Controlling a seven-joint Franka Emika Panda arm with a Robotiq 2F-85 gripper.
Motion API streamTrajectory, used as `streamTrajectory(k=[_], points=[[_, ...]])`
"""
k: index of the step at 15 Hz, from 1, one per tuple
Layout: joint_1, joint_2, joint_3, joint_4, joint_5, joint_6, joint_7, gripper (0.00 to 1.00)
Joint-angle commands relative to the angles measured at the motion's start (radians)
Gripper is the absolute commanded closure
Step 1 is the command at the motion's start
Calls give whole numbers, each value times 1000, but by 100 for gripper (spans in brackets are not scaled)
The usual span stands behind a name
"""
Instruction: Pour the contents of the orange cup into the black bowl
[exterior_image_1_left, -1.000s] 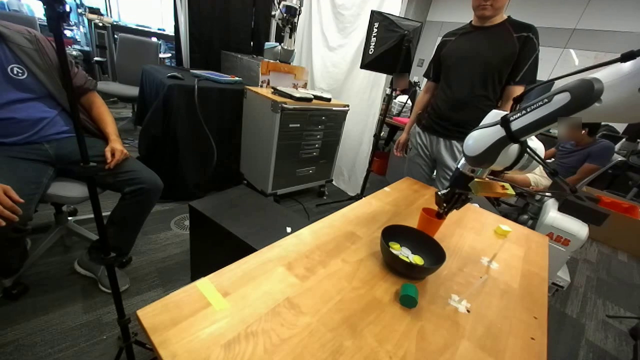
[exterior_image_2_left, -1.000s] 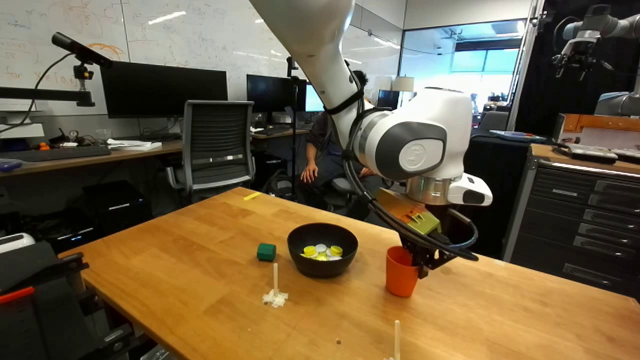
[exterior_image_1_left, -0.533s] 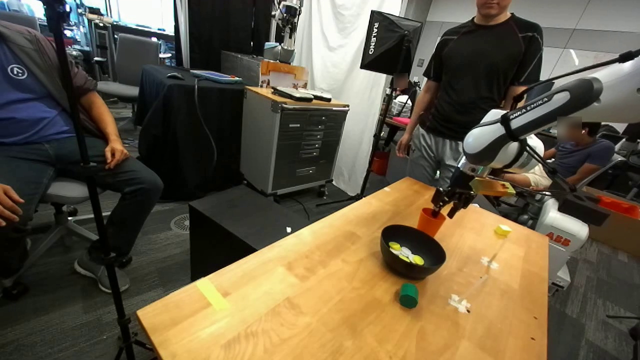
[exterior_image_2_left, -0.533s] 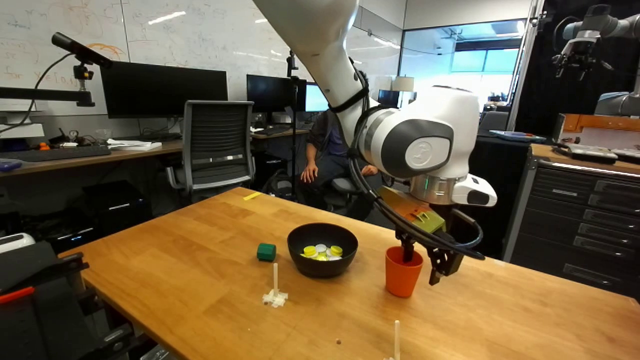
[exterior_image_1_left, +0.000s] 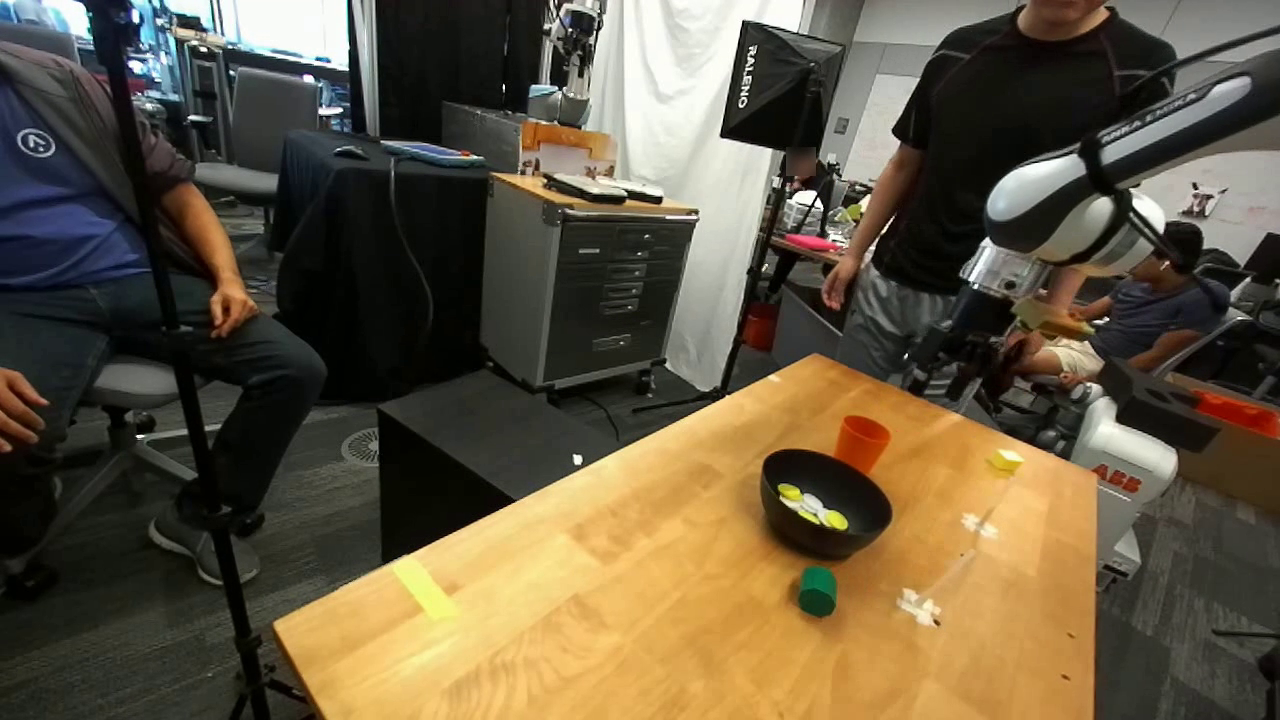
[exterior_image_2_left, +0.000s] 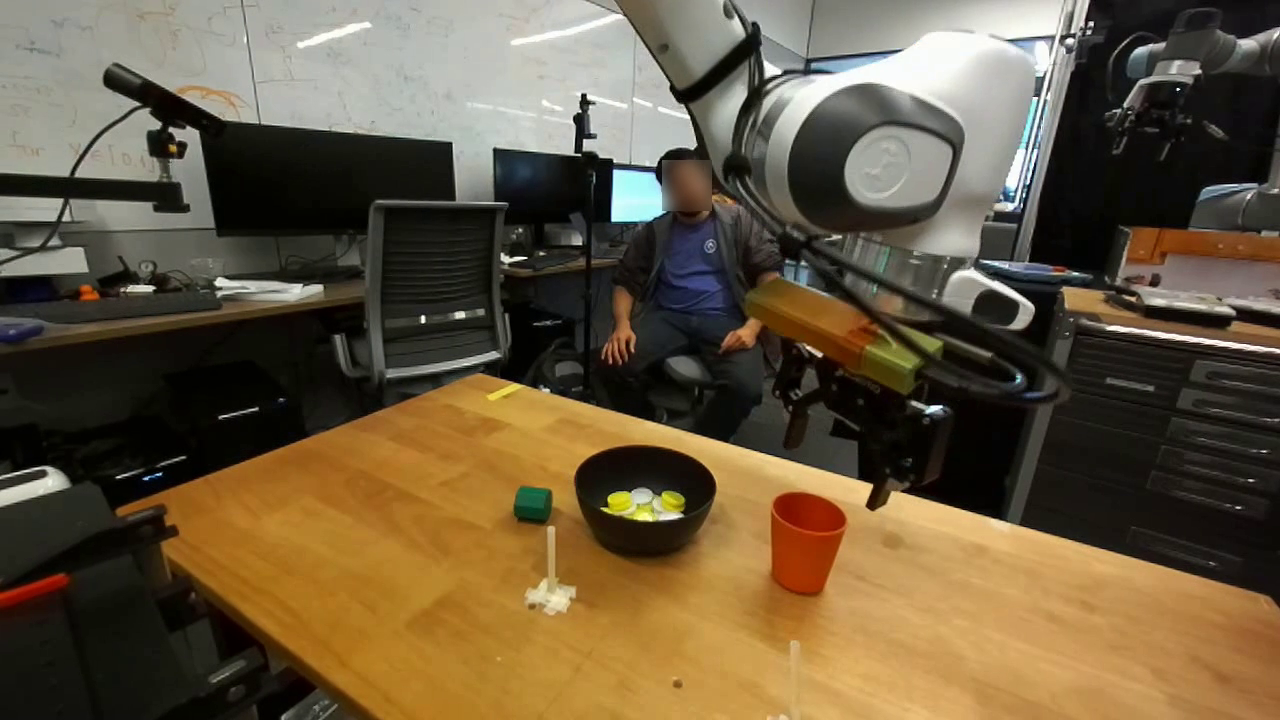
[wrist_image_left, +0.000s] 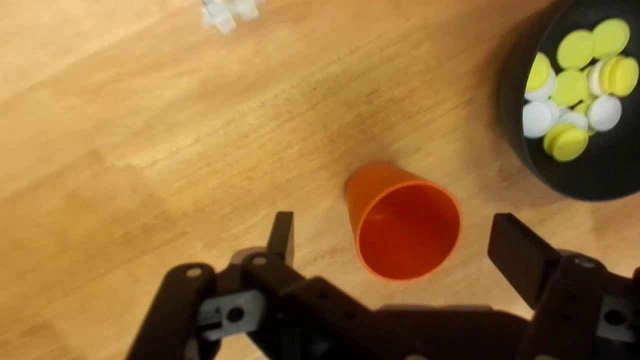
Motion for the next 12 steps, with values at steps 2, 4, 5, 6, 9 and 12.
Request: streamTrajectory(k=[2,4,5,6,9,12], points=[[68,-198,-120,-130,-160,-219,-28,0],[87,-236,-141,-137,-215,-268,-30,0],[90,-250,-150,-141,-232,-285,-30,0],[98,-261,-154,-142,-250,-304,-33,0],[114,-292,-158,-177,-291,-306,-47,0],[142,-349,-156,-269,-354,-247,-48,0]])
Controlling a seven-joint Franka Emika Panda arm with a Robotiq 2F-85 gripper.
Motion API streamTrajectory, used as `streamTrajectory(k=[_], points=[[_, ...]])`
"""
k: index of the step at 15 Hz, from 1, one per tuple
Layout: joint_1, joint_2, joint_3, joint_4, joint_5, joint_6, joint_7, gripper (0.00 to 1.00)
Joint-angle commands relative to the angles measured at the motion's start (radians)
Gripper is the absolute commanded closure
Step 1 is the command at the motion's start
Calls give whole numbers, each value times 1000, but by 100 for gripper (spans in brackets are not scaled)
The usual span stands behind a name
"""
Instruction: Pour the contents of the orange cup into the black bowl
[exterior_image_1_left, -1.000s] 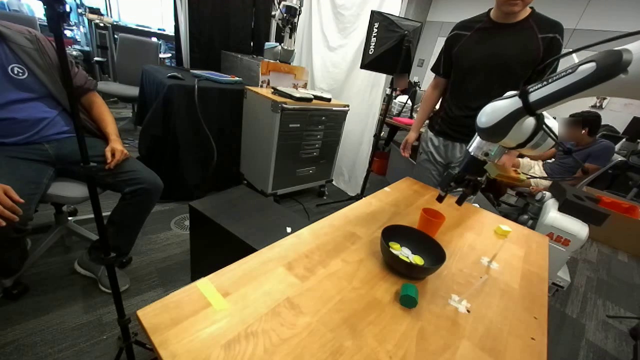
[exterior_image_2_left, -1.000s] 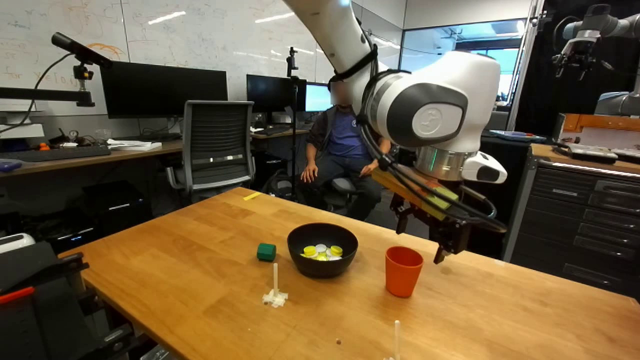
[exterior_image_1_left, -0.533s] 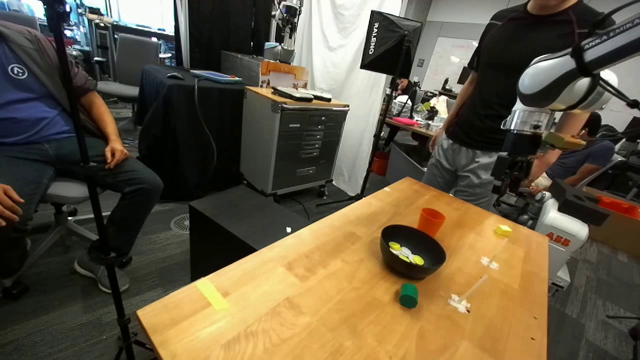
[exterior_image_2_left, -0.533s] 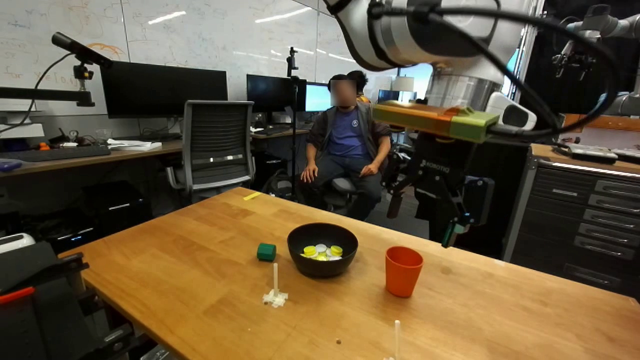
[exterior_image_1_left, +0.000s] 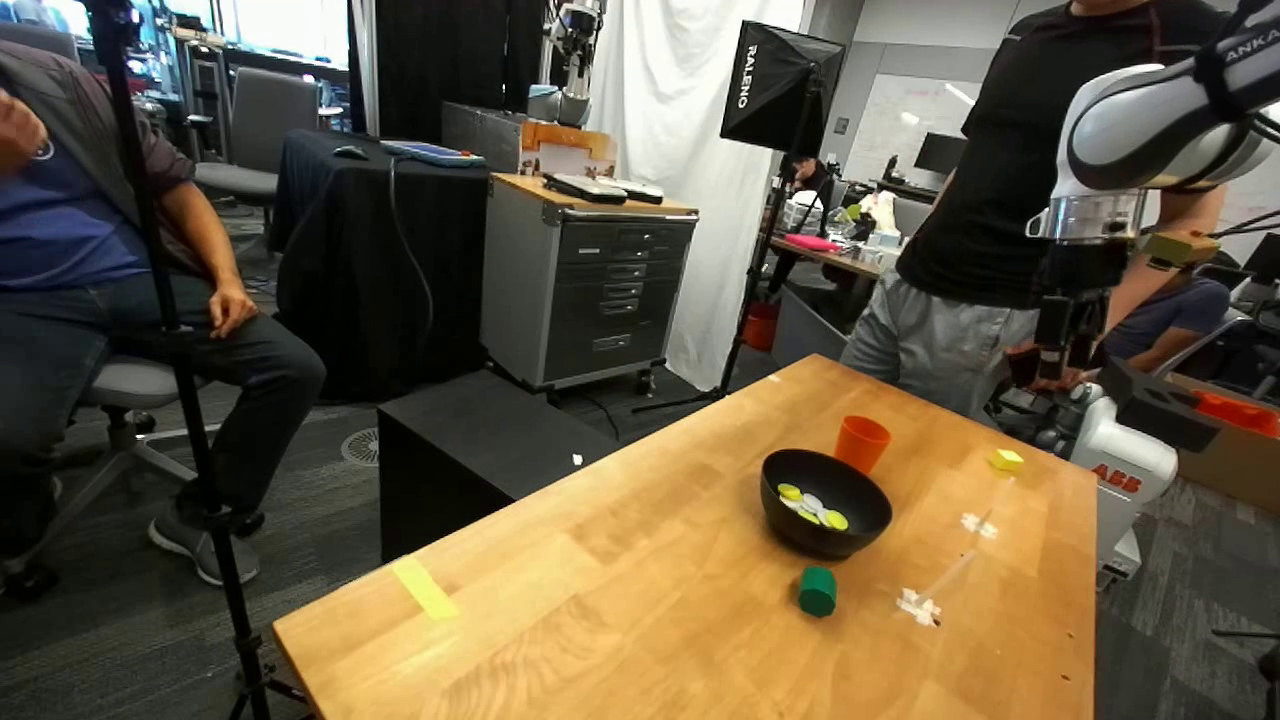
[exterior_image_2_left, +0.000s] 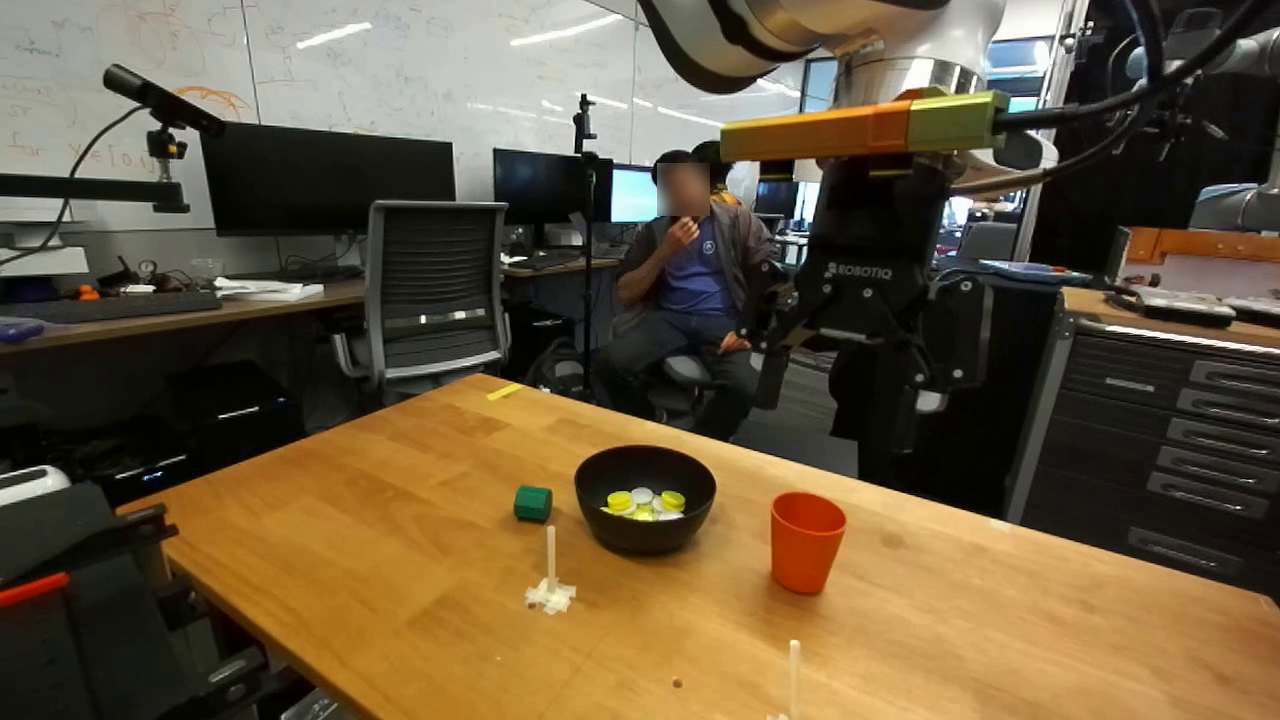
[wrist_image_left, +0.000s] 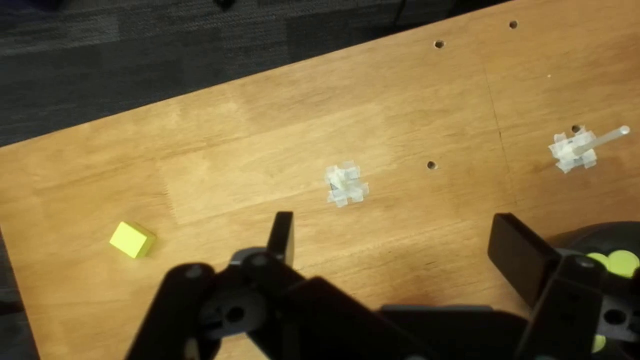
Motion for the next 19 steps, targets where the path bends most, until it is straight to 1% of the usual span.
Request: streamTrajectory(k=[1,4,5,7,9,19], points=[[49,-116,-16,-154,-63,70,-40,0],[69,-181,-8,-247,-68,105,-81,0],[65,-87,-18,-138,-37,62,-50,0],[77,-124,-17,-187,-42,74,-61,0],[80,-143,-18,-208,-46,79,-64,0],[80,-147,-18,-217,-46,87,-69,0]])
